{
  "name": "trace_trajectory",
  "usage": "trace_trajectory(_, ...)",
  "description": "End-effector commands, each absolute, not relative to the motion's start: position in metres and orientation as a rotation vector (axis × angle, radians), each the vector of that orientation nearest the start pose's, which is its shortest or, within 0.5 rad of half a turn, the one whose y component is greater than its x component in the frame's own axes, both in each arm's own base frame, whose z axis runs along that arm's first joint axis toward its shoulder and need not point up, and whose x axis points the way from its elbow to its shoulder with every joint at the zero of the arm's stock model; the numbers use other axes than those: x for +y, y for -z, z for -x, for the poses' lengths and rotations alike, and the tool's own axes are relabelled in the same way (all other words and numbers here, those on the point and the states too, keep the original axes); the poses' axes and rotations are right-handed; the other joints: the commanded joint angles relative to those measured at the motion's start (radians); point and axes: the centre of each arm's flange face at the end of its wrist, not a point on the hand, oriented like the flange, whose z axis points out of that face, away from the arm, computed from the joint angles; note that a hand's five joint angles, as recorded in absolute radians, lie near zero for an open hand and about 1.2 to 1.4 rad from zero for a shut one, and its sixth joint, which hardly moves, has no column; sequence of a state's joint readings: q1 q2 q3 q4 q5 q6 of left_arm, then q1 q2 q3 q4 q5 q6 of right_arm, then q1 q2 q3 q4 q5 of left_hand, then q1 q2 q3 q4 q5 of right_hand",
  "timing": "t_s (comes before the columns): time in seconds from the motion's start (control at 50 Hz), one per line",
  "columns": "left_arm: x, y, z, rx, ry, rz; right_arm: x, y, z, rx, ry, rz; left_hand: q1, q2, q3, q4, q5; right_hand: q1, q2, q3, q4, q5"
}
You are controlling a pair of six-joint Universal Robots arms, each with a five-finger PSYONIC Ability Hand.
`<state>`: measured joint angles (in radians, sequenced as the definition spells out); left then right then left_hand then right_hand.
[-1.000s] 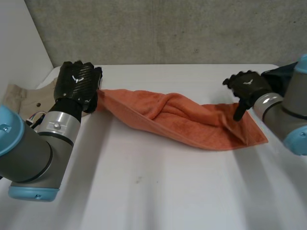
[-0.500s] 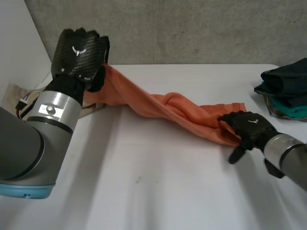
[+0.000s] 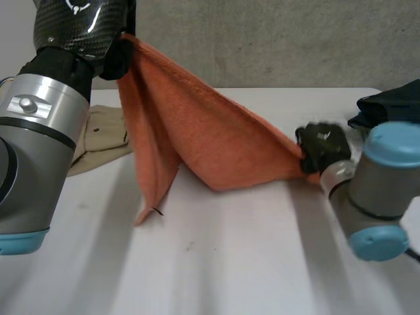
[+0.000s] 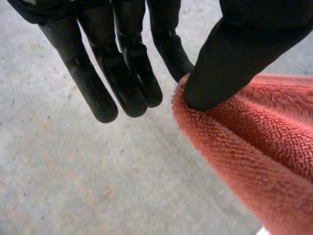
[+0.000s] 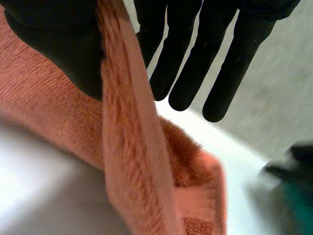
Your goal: Fold the laundry.
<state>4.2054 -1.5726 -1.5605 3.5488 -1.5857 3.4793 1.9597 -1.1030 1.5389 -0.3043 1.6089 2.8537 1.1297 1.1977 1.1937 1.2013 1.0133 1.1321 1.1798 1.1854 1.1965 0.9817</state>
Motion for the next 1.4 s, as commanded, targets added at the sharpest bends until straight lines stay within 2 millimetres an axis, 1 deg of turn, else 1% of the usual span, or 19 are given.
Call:
trace_trajectory(0.02,-0.244,-0.331,0.253,1.835,2.519,-0.724,-0.284,-0.266,-0.243,2.122,2.182,1.153,0.267,0.199,0.203,0.195,0.208,0.264,0.217,0.211,0.200,0.240)
trace_trajectory(0.12,-0.244,-0.293,0.248,2.041,2.305,-0.807,-0.265,-0.291,-0.229,2.240,1.997,1.420,0.267,0.199,0.203,0.195,0.208,0.264,0.217,0.211,0.200,0.240)
trace_trajectory(0.24,-0.254,-0.236,0.252,2.213,2.040,-0.931,-0.251,-0.286,-0.211,2.410,1.643,1.620,0.267,0.199,0.203,0.195,0.208,0.264,0.217,0.211,0.200,0.240)
trace_trajectory(0.34,-0.282,-0.202,0.263,2.206,1.937,-1.016,-0.274,-0.272,-0.218,2.400,1.661,1.646,0.267,0.199,0.203,0.195,0.208,0.264,0.217,0.211,0.200,0.240)
trace_trajectory(0.4,-0.303,-0.207,0.272,2.135,1.995,-1.020,-0.297,-0.269,-0.226,2.374,1.774,1.587,0.267,0.199,0.203,0.195,0.208,0.264,0.217,0.211,0.200,0.240)
trace_trajectory(0.46,-0.335,-0.230,0.284,1.990,2.152,-0.965,-0.327,-0.282,-0.239,2.282,2.025,1.464,0.267,0.199,0.203,0.195,0.208,0.264,0.217,0.211,0.200,0.240)
trace_trajectory(0.52,-0.367,-0.282,0.289,1.735,2.392,-0.817,-0.348,-0.303,-0.246,2.181,2.262,1.338,0.267,0.199,0.203,0.195,0.208,0.264,0.217,0.211,0.200,0.240)
trace_trajectory(0.56,-0.383,-0.327,0.285,1.503,2.563,-0.687,-0.366,-0.335,-0.251,2.021,2.552,1.161,0.267,0.199,0.203,0.195,0.208,0.264,0.217,0.211,0.200,0.240)
trace_trajectory(0.62,-0.389,-0.364,0.283,1.256,2.716,-0.560,-0.377,-0.377,-0.256,1.717,2.892,0.897,0.267,0.199,0.203,0.195,0.208,0.264,0.217,0.211,0.200,0.240)
trace_trajectory(0.64,-0.388,-0.386,0.282,1.092,2.811,-0.475,-0.377,-0.386,-0.258,1.631,2.954,0.842,0.267,0.199,0.203,0.195,0.208,0.264,0.217,0.211,0.200,0.240)
trace_trajectory(0.72,-0.372,-0.428,0.277,0.815,2.936,-0.331,-0.363,-0.425,-0.264,1.243,3.159,0.660,0.267,0.199,0.203,0.195,0.208,0.264,0.217,0.211,0.200,0.240)
trace_trajectory(0.76,-0.369,-0.429,0.274,0.837,2.928,-0.333,-0.357,-0.429,-0.268,1.173,3.170,0.660,0.267,0.199,0.203,0.195,0.208,0.264,0.217,0.211,0.200,0.240)
trace_trajectory(0.88,-0.367,-0.378,0.274,1.131,2.818,-0.446,-0.345,-0.399,-0.285,1.332,2.976,0.871,0.267,0.199,0.203,0.195,0.208,0.264,0.217,0.211,0.200,0.240)
trace_trajectory(0.96,-0.354,-0.342,0.268,1.290,2.738,-0.524,-0.342,-0.348,-0.288,1.583,2.722,1.068,0.267,0.199,0.203,0.195,0.208,0.264,0.217,0.211,0.200,0.240)
trace_trajectory(1.02,-0.343,-0.300,0.259,1.451,2.632,-0.586,-0.340,-0.315,-0.284,1.745,2.564,1.146,0.267,0.199,0.203,0.195,0.208,0.264,0.217,0.211,0.200,0.240)
trace_trajectory(1.14,-0.324,-0.245,0.252,1.658,2.488,-0.677,-0.342,-0.230,-0.280,2.013,2.236,1.197,0.267,0.199,0.203,0.195,0.208,0.264,0.217,0.211,0.200,0.240)
trace_trajectory(1.22,-0.316,-0.227,0.249,1.728,2.435,-0.705,-0.349,-0.190,-0.271,2.156,2.072,1.107,0.267,0.199,0.203,0.195,0.208,0.264,0.217,0.211,0.200,0.240)
trace_trajectory(1.34,-0.311,-0.219,0.247,1.758,2.411,-0.717,-0.346,-0.171,-0.259,2.289,1.899,0.929,0.267,0.199,0.203,0.195,0.208,0.264,0.217,0.211,0.200,0.240)
trace_trajectory(1.4,-0.310,-0.221,0.247,1.752,2.415,-0.715,-0.341,-0.168,-0.254,2.341,1.816,0.840,0.267,0.199,0.203,0.195,0.208,-0.115,-0.162,-0.168,-0.179,-0.139)
